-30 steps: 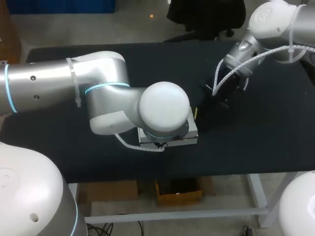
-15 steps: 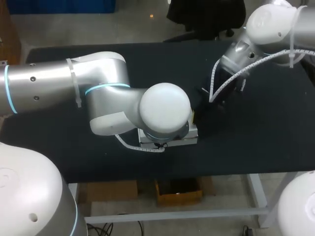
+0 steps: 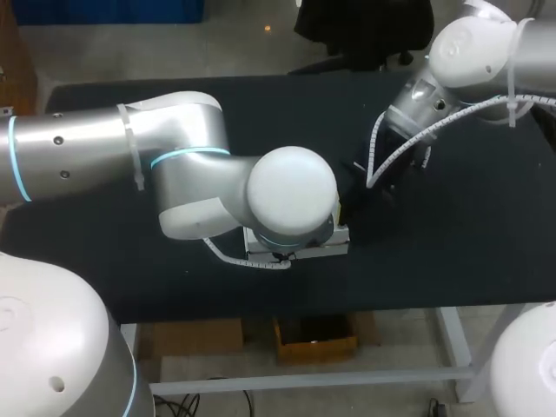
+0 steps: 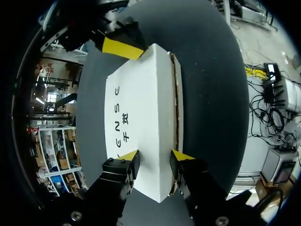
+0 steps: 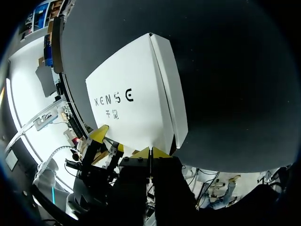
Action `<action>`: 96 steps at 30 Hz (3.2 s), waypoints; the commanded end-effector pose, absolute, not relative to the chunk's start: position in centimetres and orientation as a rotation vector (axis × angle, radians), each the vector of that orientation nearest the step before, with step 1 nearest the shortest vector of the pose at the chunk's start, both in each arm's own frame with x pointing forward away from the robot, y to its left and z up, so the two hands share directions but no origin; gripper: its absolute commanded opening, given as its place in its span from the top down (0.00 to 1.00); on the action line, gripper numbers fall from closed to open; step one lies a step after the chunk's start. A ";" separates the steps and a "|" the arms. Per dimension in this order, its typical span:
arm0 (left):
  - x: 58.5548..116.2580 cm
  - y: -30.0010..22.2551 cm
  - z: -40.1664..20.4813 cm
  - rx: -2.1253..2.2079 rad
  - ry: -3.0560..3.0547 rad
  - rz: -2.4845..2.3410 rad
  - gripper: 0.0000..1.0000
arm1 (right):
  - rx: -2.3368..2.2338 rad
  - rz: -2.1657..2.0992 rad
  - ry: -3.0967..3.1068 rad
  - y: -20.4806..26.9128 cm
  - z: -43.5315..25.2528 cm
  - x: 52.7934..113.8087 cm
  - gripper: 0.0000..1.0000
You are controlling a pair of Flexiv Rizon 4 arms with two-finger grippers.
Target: Assemble the packaging by folding the flat box into shape, placing the metal phone stand inside, and closing the box properly
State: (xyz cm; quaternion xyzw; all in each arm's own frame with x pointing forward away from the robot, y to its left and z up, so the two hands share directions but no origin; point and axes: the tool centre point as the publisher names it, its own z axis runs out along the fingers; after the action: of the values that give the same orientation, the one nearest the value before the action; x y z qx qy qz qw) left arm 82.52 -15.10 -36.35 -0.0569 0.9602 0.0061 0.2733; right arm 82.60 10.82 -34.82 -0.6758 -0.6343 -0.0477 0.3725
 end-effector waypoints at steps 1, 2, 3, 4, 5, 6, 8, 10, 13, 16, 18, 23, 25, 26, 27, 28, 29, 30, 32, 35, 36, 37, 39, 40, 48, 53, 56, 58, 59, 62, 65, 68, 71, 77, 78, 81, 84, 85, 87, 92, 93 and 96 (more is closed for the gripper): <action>82.5 -15.3 -36.5 -0.156 2.578 0.024 0.57 | -1.722 -0.114 -1.622 10.8 -35.0 82.9 1.00; 82.5 -15.3 -36.5 -0.156 2.578 0.024 0.57 | -1.722 -0.114 -1.621 10.8 -35.1 82.9 1.00; 82.5 -15.3 -36.5 -0.156 2.578 0.023 0.57 | -1.722 -0.112 -1.622 10.9 -35.1 82.9 1.00; 82.5 -15.3 -36.6 -0.156 2.578 0.023 0.57 | -1.721 -0.111 -1.621 10.9 -35.1 82.9 1.00; 82.5 -15.3 -36.6 -0.156 2.578 0.022 0.57 | -1.721 -0.111 -1.621 10.9 -35.2 82.9 1.00; 82.5 -15.3 -36.6 -0.156 2.578 0.022 0.57 | -1.722 -0.110 -1.621 10.9 -35.2 82.9 1.00; 82.4 -15.2 -36.6 -0.157 2.577 0.022 0.57 | -1.722 -0.110 -1.621 10.9 -35.2 82.9 1.00; 82.4 -15.2 -36.6 -0.158 2.577 0.022 0.57 | -1.722 -0.107 -1.622 10.9 -35.2 82.9 1.00; 82.4 -15.2 -36.6 -0.159 2.577 0.021 0.57 | -1.722 -0.106 -1.620 10.9 -35.3 82.9 1.00; 82.4 -15.1 -36.6 -0.161 2.576 0.020 0.57 | -1.724 -0.105 -1.617 10.9 -35.3 82.9 1.00; 82.4 -15.1 -36.6 -0.161 2.576 0.019 0.57 | -1.725 -0.104 -1.616 10.9 -35.4 82.9 1.00; 82.3 -14.9 -36.4 -0.162 2.572 0.017 0.57 | -1.725 -0.105 -1.616 10.9 -35.4 82.9 1.00; 82.1 -14.7 -36.2 -0.162 2.567 0.015 0.56 | -1.725 -0.105 -1.617 10.9 -35.4 82.9 1.00; 82.1 -14.6 -36.2 -0.162 2.564 0.013 0.56 | -1.726 -0.105 -1.617 10.9 -35.4 82.9 1.00; 82.0 -14.5 -36.1 -0.163 2.561 0.011 0.56 | -1.726 -0.105 -1.616 11.0 -35.4 83.0 1.00; 81.9 -14.4 -36.0 -0.164 2.558 0.009 0.56 | -1.726 -0.104 -1.616 11.0 -35.4 83.0 1.00; 81.8 -14.3 -35.9 -0.167 2.554 0.006 0.56 | -1.727 -0.103 -1.615 11.0 -35.5 83.0 1.00; 81.7 -14.1 -35.8 -0.169 2.550 0.002 0.56 | -1.727 -0.102 -1.614 11.0 -35.5 83.0 1.00; 81.5 -13.7 -35.5 -0.176 2.544 -0.016 0.55 | -1.727 -0.101 -1.612 11.0 -35.6 83.0 1.00; 81.3 -13.2 -34.9 -0.190 2.531 -0.048 0.55 | -1.726 -0.101 -1.611 11.0 -35.7 82.9 1.00; 81.2 -13.1 -34.7 -0.192 2.523 -0.057 0.56 | -1.726 -0.101 -1.611 11.0 -35.6 82.9 1.00; 81.1 -12.9 -34.5 -0.198 2.519 -0.064 0.56 | -1.727 -0.101 -1.612 11.1 -35.6 82.9 1.00; 80.9 -12.7 -34.0 -0.191 2.509 -0.089 0.56 | -1.727 -0.101 -1.614 11.1 -35.6 82.8 1.00; 80.8 -12.6 -33.7 -0.199 2.507 -0.097 0.56 | -1.727 -0.101 -1.615 11.1 -35.6 82.8 1.00; 81.3 -11.5 -31.9 -0.330 2.532 -0.267 1.00 | -1.725 -0.100 -1.618 11.2 -35.6 82.8 1.00; 82.3 -11.1 -31.7 -0.422 2.594 -0.377 1.00 | -1.724 -0.101 -1.619 11.2 -35.6 82.8 1.00; 82.9 -11.1 -32.1 -0.434 2.630 -0.390 1.00 | -1.723 -0.101 -1.620 11.3 -35.6 82.8 1.00; 83.1 -11.2 -32.7 -0.430 2.642 -0.386 1.00 | -1.723 -0.102 -1.619 11.2 -35.7 82.8 1.00; 83.1 -11.3 -32.9 -0.435 2.652 -0.381 1.00 | -1.724 -0.102 -1.618 11.2 -35.7 82.8 1.00; 83.4 -11.4 -33.7 -0.449 2.682 -0.381 1.00 | -1.725 -0.102 -1.617 11.2 -35.7 82.7 1.00; 83.8 -11.5 -34.6 -0.456 2.703 -0.378 1.00 | -1.724 -0.102 -1.617 11.1 -35.8 82.8 1.00; 84.0 -11.6 -35.1 -0.461 2.723 -0.376 1.00 | -1.724 -0.099 -1.617 11.1 -35.8 82.8 1.00; 84.1 -11.4 -35.2 -0.460 2.731 -0.386 1.00 | -1.727 -0.098 -1.617 11.1 -35.8 82.7 1.00; 83.6 -11.6 -35.3 -0.441 2.734 -0.381 1.00 | -1.730 -0.099 -1.613 11.0 -35.8 82.6 1.00; 83.5 -11.6 -35.5 -0.441 2.735 -0.378 1.00 | -1.730 -0.099 -1.613 11.0 -35.8 82.6 1.00; 83.5 -11.4 -36.0 -0.447 2.743 -0.370 1.00 | -1.730 -0.096 -1.614 11.1 -36.0 82.5 1.00; 83.6 -11.2 -36.5 -0.459 2.751 -0.367 1.00 | -1.729 -0.091 -1.611 11.1 -36.4 82.4 1.00; 83.6 -11.2 -36.6 -0.460 2.752 -0.367 1.00 | -1.728 -0.090 -1.610 11.1 -36.5 82.4 1.00; 83.6 -11.2 -36.8 -0.464 2.755 -0.367 1.00 | -1.727 -0.088 -1.606 11.1 -36.9 82.4 1.00; 83.7 -11.1 -37.2 -0.471 2.762 -0.365 1.00 | -1.721 -0.077 -1.586 11.0 -37.8 82.4 1.00; 83.7 -11.1 -37.3 -0.473 2.762 -0.364 1.00 | -1.721 -0.076 -1.584 10.9 -38.0 82.4 1.00; 83.8 -11.0 -37.6 -0.480 2.767 -0.364 1.00 | -1.720 -0.071 -1.574 10.8 -38.5 82.3 1.00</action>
State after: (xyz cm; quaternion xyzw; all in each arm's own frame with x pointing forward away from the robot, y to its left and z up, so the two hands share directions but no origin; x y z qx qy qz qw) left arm 83.47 -10.89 -36.92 -0.1660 0.9656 -0.1277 0.1543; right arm 82.08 10.95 -37.48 -0.6813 -0.6214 -0.0304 0.3857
